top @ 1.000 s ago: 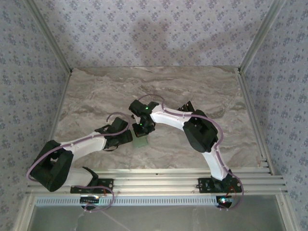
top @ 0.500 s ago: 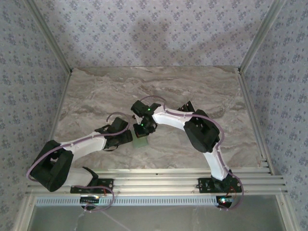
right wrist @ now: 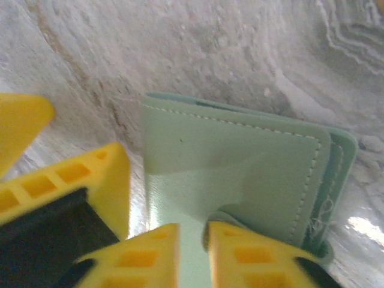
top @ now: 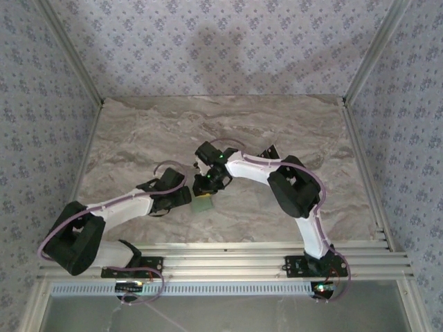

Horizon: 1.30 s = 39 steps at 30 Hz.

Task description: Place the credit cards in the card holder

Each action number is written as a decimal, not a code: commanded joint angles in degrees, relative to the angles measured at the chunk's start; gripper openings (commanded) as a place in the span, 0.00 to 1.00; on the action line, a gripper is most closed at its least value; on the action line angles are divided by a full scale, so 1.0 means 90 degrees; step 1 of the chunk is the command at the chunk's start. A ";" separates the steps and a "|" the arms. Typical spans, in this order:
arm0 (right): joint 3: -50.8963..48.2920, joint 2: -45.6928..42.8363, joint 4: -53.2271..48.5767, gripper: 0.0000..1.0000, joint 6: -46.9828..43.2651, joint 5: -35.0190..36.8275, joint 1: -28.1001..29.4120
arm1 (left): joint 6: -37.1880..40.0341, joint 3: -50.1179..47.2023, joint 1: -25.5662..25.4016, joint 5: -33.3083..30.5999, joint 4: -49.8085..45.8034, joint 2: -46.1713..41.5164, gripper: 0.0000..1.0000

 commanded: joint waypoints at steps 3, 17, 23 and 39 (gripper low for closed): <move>0.0388 -0.0553 0.0933 0.58 0.0269 -0.0205 -0.0298 | 0.0264 0.0568 0.0178 -0.0157 -0.0182 -0.0476 0.93; -0.0133 -0.3189 -0.0070 1.00 -0.0653 0.1860 -0.2420 | 0.2380 0.1447 0.1656 -0.2087 -0.0425 -0.1484 1.00; -0.1193 -0.3952 0.0130 1.00 -0.0929 0.3137 -0.3794 | 0.4347 0.0059 0.1950 -0.2763 0.1929 -0.2084 1.00; -0.5787 -0.4628 0.5014 1.00 -0.3196 0.4813 -0.5176 | 0.5030 -0.1166 0.3456 -0.0404 0.6481 0.0381 1.00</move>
